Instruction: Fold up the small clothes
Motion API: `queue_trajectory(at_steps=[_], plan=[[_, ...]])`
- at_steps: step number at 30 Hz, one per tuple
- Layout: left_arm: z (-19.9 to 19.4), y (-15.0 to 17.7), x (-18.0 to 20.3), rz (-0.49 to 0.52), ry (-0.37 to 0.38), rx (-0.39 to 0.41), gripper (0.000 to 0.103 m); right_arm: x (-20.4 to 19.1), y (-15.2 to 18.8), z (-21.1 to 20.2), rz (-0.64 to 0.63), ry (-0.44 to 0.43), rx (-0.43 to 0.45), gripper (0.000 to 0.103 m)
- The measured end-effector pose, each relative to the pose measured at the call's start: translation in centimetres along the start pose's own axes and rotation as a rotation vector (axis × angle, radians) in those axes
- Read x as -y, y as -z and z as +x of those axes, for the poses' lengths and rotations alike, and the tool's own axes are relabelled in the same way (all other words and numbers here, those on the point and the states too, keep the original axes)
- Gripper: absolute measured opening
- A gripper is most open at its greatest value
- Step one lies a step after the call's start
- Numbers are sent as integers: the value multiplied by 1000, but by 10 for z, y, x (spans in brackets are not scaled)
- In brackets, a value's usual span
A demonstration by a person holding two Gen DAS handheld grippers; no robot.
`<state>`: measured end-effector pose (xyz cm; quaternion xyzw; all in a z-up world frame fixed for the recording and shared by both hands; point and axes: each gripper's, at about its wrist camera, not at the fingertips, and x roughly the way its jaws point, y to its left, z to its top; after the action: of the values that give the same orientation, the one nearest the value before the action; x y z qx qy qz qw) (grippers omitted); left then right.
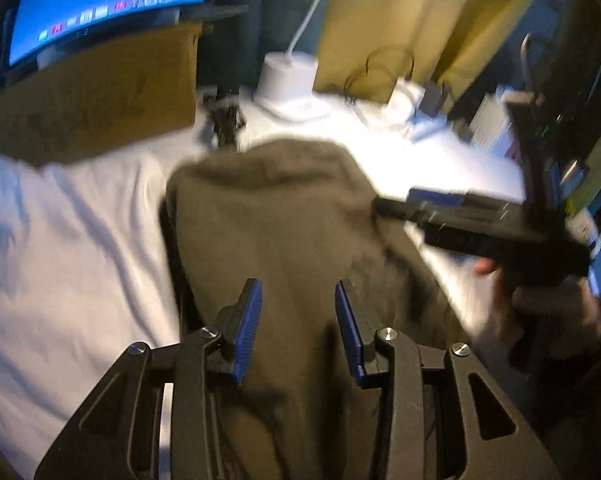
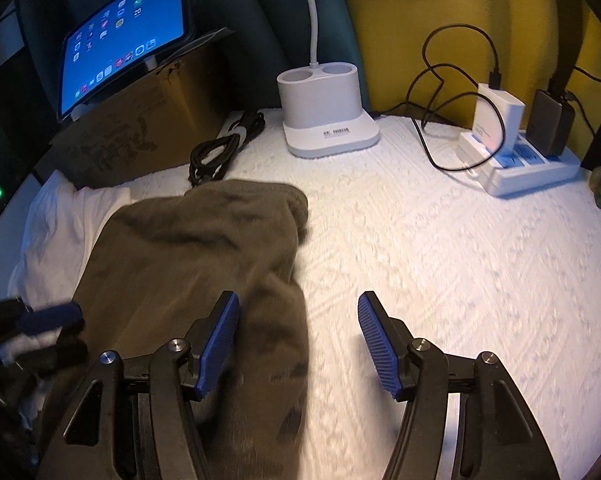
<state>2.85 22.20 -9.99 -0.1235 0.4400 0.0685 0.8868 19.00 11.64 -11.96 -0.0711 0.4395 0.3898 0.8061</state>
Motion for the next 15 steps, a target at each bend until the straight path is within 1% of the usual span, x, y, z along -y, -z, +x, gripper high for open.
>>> queue_trajectory(at_steps=[3,5,6,8,9,10,11,13,15], plan=[[7,12,-5,-9,-51,-28,38,0,13,-7,-1,-1,-6,64],[5,18,-7,-11,-67,-16,38,-1,23,-9,-7,0,-16,64],[5,19,-8,-13,-88,-10,38,-1,28,-9,-8,1,-22,64],[4,20,-12,-16,-154,1,38,1,37,-11,-5,5,-34,64],[2,23,-16,-24,-159,4,38,1,42,-12,-3,7,-36,64],[2,24,-19,-33,-187,3,38,2,47,-16,0,11,-34,64],[1,25,-23,-40,-197,4,38,2,49,-18,3,15,-33,64],[-2,27,-27,-55,-178,7,38,3,56,-24,13,21,-28,64],[-10,29,-24,-55,-173,29,38,4,62,-30,22,23,-25,64]])
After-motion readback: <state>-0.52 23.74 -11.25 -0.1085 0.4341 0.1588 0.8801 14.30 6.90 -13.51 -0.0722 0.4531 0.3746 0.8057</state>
